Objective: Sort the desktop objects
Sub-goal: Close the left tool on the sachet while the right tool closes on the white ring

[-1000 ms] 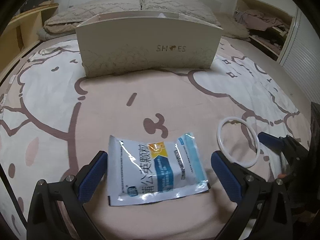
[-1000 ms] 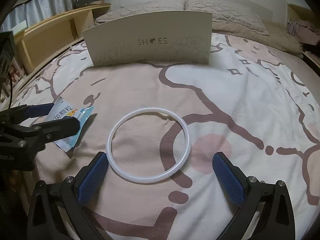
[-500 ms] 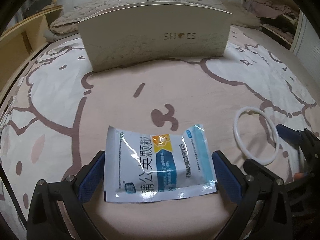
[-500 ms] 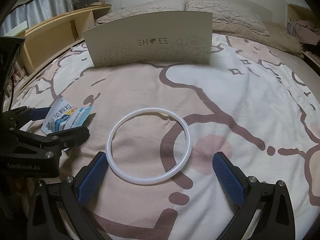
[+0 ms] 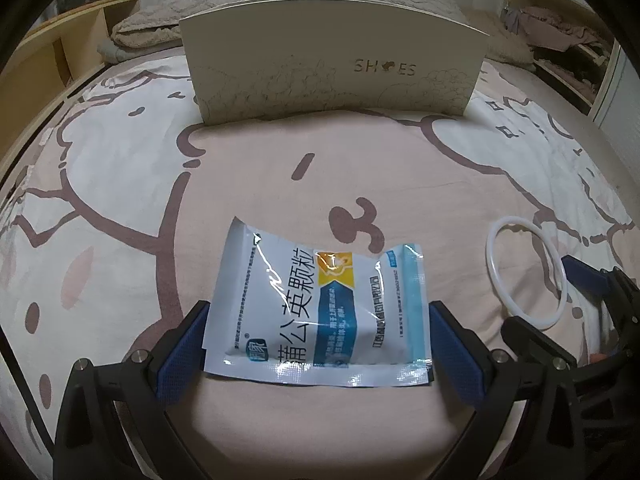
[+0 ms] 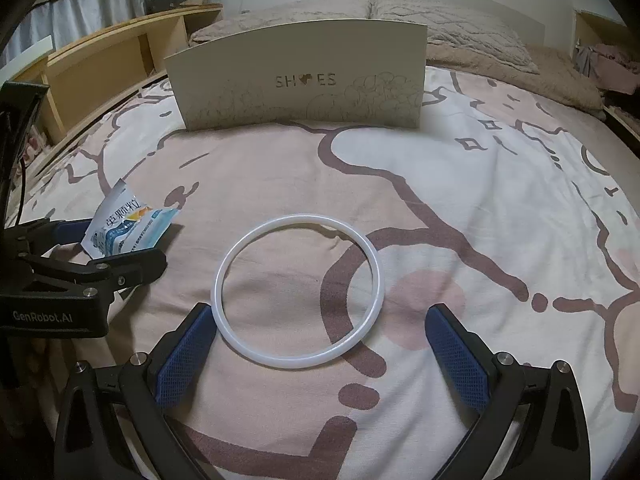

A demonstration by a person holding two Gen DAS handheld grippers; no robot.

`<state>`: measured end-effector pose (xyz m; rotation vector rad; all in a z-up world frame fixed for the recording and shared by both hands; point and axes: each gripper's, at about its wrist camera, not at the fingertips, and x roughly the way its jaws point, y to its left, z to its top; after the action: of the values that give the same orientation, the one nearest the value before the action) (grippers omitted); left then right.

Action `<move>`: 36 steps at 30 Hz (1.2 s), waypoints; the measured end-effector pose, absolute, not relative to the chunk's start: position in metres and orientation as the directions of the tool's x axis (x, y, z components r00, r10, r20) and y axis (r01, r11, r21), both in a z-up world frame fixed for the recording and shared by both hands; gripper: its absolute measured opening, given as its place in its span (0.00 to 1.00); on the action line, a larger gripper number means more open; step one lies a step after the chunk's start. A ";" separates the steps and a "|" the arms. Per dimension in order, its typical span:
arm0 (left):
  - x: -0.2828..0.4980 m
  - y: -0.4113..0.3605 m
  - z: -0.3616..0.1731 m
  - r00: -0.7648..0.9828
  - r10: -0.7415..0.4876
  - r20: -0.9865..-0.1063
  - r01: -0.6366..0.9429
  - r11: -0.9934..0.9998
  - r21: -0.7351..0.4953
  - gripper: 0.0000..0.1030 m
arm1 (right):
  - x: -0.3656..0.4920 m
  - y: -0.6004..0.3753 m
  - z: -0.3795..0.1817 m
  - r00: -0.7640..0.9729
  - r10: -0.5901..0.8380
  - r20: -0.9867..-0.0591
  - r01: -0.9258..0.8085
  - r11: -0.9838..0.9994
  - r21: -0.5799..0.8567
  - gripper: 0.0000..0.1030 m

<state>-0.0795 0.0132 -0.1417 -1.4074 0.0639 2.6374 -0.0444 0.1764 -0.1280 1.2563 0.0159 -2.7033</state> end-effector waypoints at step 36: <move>-0.079 0.012 -0.137 -0.605 0.105 -0.790 -0.136 -0.990 -0.028 0.97 | -0.054 0.176 -0.119 -0.577 -0.153 -0.802 0.150 -0.985 0.080 1.00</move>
<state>-0.0789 0.0120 -0.1368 -1.3245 0.0528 2.6989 -0.0545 0.1758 -0.1191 1.3467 -0.0048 -2.6482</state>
